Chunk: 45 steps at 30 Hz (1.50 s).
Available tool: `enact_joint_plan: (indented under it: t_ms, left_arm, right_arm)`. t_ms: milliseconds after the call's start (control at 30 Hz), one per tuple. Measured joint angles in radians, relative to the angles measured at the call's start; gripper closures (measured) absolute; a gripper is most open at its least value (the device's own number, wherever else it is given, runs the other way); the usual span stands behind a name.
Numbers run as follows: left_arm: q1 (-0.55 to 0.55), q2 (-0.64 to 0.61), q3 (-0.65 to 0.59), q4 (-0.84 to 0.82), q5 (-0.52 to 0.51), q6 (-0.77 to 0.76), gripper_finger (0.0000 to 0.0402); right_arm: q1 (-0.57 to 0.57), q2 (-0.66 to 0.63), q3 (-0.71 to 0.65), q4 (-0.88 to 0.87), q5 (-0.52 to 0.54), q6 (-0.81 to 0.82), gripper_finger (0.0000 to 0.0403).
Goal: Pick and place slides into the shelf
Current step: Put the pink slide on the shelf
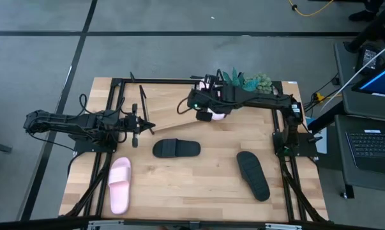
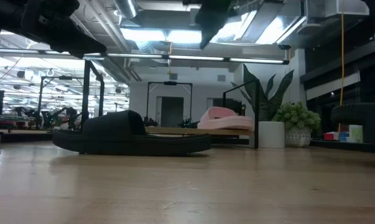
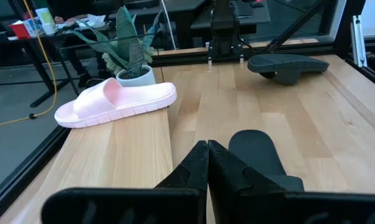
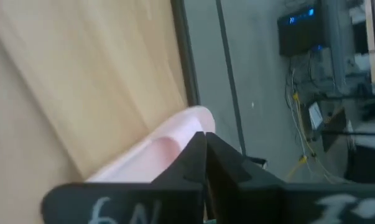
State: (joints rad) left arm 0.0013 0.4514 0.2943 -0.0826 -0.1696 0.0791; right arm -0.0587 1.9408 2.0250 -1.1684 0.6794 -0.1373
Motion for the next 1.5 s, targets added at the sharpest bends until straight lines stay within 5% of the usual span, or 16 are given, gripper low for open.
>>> enact_joint_plan:
  t_ms: [400, 767, 1133, 1500]
  left_arm:
    - [0.0, 0.0, 0.0, 0.0, 0.154, 0.0, 0.0401]
    - [-0.002, 0.0, 0.0, 0.001, 0.165, -0.025, 0.0401]
    - [-0.002, 0.0, 0.037, -0.017, 0.277, -0.07, 0.0401]
    - [-0.006, 0.091, 0.308, -0.38, 0.277, -0.078, 0.0401]
  right_arm:
    - [0.133, 0.001, -0.244, 0.157, -0.016, 0.189, 0.0399]
    - [0.175, -0.128, -0.502, 0.455, -0.095, 0.165, 0.0401]
    - [0.171, -0.453, -0.942, 1.008, -0.139, -0.008, 0.0401]
    - [0.16, -0.614, -1.292, 1.505, -0.266, -0.093, 0.0401]
